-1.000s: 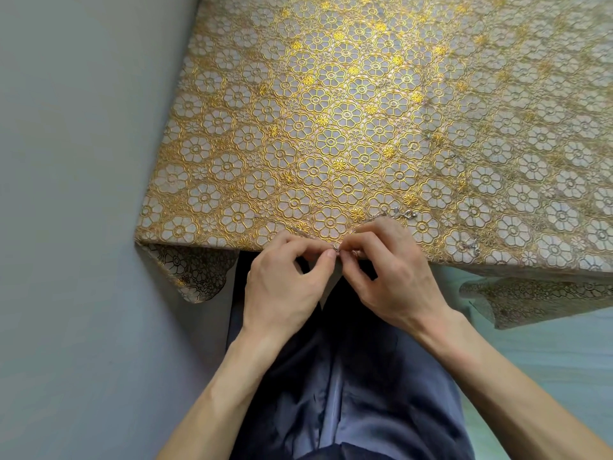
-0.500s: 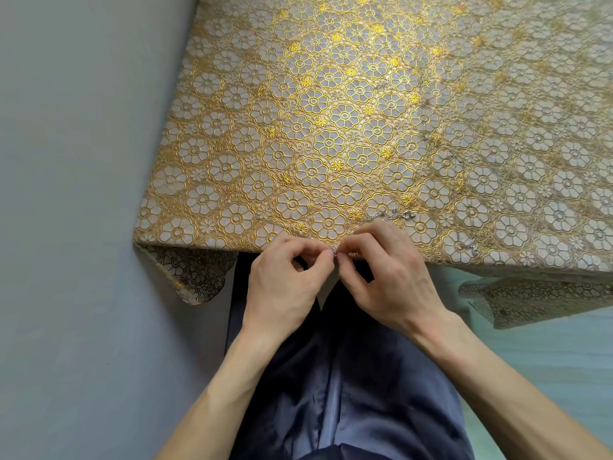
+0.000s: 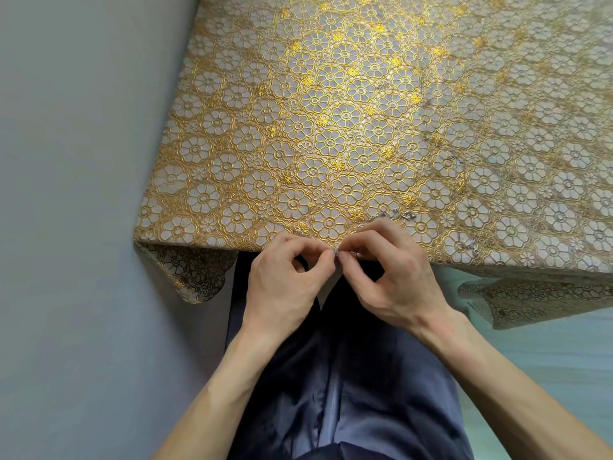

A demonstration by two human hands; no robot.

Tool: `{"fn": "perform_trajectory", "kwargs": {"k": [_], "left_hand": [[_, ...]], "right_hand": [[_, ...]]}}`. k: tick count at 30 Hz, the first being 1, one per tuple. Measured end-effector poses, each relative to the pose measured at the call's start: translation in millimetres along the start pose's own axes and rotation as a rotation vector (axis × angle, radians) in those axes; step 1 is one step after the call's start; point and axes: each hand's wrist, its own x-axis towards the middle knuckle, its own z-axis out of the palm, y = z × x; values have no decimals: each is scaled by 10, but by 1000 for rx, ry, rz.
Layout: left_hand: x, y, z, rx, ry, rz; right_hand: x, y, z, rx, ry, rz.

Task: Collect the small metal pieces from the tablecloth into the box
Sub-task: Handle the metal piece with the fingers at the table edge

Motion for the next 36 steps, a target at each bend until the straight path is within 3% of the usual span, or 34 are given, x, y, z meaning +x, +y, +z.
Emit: {"fn": "perform_trajectory", "kwargs": {"k": [21, 36], "left_hand": [[2, -6, 1, 16, 70, -35], [-2, 18, 3, 12, 25, -22]], "right_hand": [[23, -11, 17, -58, -32, 81], [5, -38, 26, -94, -2, 12]]}}
